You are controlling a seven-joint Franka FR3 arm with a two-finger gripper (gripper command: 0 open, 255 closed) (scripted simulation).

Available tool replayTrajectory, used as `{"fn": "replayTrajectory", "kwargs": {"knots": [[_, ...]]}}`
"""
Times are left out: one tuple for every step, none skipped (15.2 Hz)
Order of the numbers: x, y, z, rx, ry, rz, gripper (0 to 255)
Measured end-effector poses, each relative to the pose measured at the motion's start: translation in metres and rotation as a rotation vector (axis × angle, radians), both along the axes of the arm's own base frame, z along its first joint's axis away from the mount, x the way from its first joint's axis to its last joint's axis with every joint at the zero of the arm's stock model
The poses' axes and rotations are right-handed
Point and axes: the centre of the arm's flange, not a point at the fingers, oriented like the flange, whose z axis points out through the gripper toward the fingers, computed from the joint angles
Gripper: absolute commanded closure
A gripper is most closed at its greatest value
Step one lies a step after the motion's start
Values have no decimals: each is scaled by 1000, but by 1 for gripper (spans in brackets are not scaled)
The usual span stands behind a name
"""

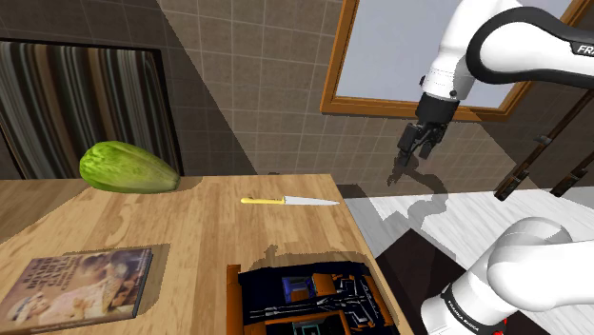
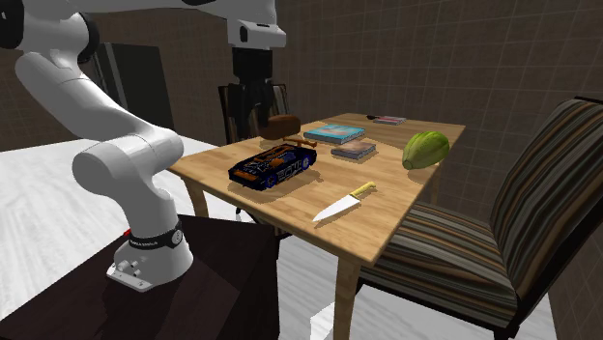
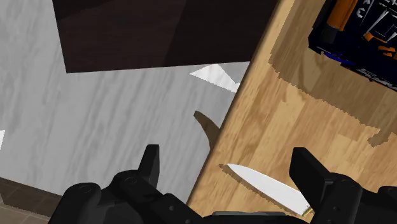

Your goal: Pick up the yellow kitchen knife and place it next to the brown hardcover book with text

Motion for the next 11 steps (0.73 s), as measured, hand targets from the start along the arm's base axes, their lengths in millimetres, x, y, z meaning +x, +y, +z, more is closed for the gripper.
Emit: {"fn": "replayTrajectory", "kwargs": {"knots": [[0,0,0,0,0,0,0],[5,1,-3,3,0,16,0],[12,1,-9,9,0,40,0],[22,1,-18,15,0,69,0],[32,4,-23,22,-1,100,0],[44,6,-30,29,-2,132,0],[55,7,-37,36,-3,165,0],[65,8,-46,43,-4,199,0],[75,14,-51,50,-5,232,0],[87,18,-58,57,-6,266,0],[96,22,-64,64,-7,299,0]]}}
